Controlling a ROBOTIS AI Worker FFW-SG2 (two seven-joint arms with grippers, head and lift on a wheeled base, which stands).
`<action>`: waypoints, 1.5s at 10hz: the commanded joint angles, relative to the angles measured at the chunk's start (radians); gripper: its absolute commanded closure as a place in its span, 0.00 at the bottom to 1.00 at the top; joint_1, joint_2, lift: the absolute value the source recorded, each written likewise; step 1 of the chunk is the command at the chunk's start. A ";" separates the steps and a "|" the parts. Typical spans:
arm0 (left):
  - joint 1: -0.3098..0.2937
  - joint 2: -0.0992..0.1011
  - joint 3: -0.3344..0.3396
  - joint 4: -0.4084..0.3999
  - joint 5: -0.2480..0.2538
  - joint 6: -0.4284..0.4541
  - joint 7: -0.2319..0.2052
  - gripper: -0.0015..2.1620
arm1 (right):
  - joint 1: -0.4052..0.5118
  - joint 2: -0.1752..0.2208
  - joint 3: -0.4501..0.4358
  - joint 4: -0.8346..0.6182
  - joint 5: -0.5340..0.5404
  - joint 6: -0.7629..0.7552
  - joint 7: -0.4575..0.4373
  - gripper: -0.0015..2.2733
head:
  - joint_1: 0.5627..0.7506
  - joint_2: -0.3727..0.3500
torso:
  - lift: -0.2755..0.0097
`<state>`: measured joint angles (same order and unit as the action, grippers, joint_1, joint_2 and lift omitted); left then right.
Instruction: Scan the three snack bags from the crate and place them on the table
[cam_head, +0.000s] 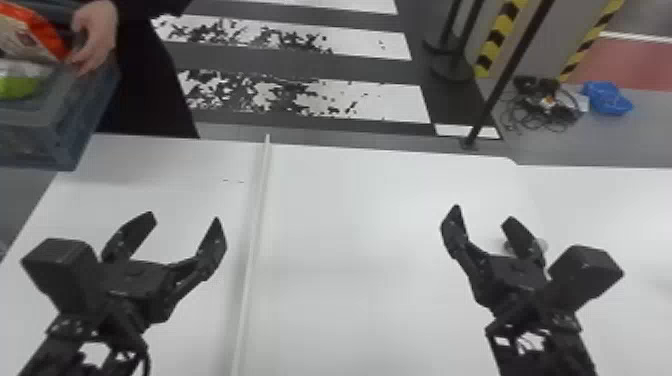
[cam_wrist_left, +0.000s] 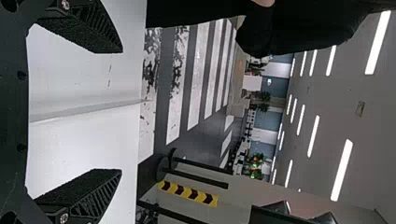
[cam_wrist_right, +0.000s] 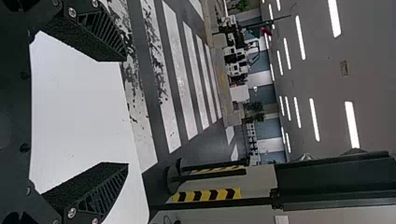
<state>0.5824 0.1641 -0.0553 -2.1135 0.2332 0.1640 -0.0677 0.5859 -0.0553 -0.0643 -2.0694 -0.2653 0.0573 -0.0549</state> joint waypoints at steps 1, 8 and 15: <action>-0.003 -0.002 0.000 -0.002 -0.002 0.007 0.000 0.04 | -0.001 -0.003 0.000 0.000 0.005 -0.009 0.001 0.06 | 0.70 0.35 | 0.84; 0.024 0.000 0.014 -0.037 -0.005 0.007 -0.003 0.04 | 0.011 -0.006 -0.014 -0.008 0.003 -0.003 0.012 0.06 | 0.70 0.35 | 0.84; 0.048 0.014 0.054 -0.051 0.017 0.007 -0.060 0.04 | 0.040 -0.006 -0.016 -0.051 0.008 0.022 0.010 0.06 | 0.70 0.35 | 0.84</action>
<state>0.6300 0.1779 -0.0049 -2.1654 0.2472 0.1711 -0.1308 0.6234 -0.0614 -0.0797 -2.1171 -0.2575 0.0764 -0.0439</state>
